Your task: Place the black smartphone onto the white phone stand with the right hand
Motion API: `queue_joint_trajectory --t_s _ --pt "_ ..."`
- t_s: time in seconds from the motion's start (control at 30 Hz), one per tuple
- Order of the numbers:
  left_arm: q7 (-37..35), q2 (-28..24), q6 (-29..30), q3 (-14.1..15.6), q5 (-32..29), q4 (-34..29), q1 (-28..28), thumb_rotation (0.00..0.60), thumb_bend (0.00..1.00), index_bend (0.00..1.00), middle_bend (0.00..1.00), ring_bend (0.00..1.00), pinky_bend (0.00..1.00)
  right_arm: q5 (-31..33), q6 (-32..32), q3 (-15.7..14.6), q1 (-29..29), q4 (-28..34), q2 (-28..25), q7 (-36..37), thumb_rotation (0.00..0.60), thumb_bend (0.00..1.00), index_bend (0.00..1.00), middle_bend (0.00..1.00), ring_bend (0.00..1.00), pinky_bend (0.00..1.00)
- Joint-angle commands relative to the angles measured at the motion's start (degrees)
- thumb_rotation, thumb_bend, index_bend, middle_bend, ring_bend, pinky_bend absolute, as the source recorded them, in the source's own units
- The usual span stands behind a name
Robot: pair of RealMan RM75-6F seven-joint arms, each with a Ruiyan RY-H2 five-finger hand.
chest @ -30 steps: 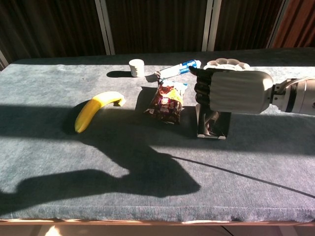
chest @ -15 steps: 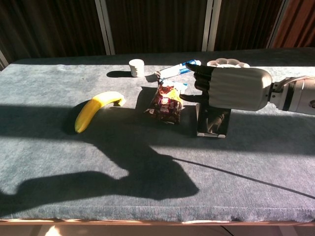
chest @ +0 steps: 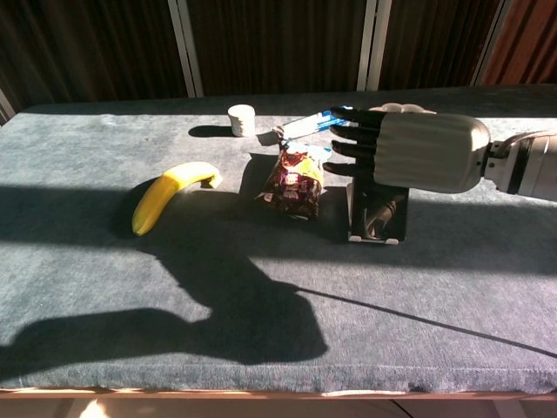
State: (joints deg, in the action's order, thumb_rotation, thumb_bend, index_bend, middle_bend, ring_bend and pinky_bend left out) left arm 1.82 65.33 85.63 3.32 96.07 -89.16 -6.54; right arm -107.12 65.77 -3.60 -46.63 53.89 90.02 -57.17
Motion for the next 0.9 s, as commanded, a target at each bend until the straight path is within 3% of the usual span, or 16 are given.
queue_joint_trajectory --t_s 0.03,0.17,0.23,0.33,0.53,0.67,0.9 --pt "-0.07 0.01 0.15 -0.03 0.00 0.01 0.07 0.600 0.39 0.00 0.00 0.00 0.06 1.85 4.57 1.32 3.24 5.77 -2.19 0.92 0.600 0.21 0.00 0.17 0.06 0.02" --pt "-0.52 -0.06 0.67 -0.36 -0.27 0.08 0.21 0.600 0.39 0.00 0.00 0.00 0.06 9.67 12.86 3.16 12.75 19.68 -4.25 4.47 0.600 0.20 0.00 0.00 0.00 0.00" --pt "-0.90 -0.03 1.14 -0.63 -0.38 0.16 0.31 0.600 0.39 0.00 0.00 0.00 0.06 13.19 17.28 2.38 18.35 28.66 -6.71 7.87 0.600 0.20 0.00 0.00 0.00 0.00" --pt "-1.43 0.16 2.22 -0.90 -0.13 0.66 0.58 0.600 0.39 0.00 0.00 0.00 0.06 15.16 24.25 0.30 25.33 35.63 -10.61 17.10 0.600 0.20 0.00 0.00 0.00 0.00" --pt "-2.19 0.77 5.18 -1.69 0.36 2.01 1.40 0.600 0.39 0.00 0.00 0.00 0.05 20.94 30.66 -1.34 35.10 34.65 -15.27 35.75 0.600 0.20 0.00 0.00 0.00 0.00" --pt "-3.22 0.83 5.46 -1.60 0.59 2.22 1.51 0.600 0.39 0.00 0.00 0.00 0.05 25.65 31.35 0.16 38.88 31.67 -15.68 41.29 0.600 0.20 0.00 0.00 0.00 0.00" --pt "-1.15 1.48 4.74 -1.12 1.32 2.07 1.37 0.600 0.39 0.00 0.00 0.00 0.05 24.80 31.34 1.63 40.68 32.03 -18.18 46.54 0.600 0.20 0.00 0.00 0.00 0.00"
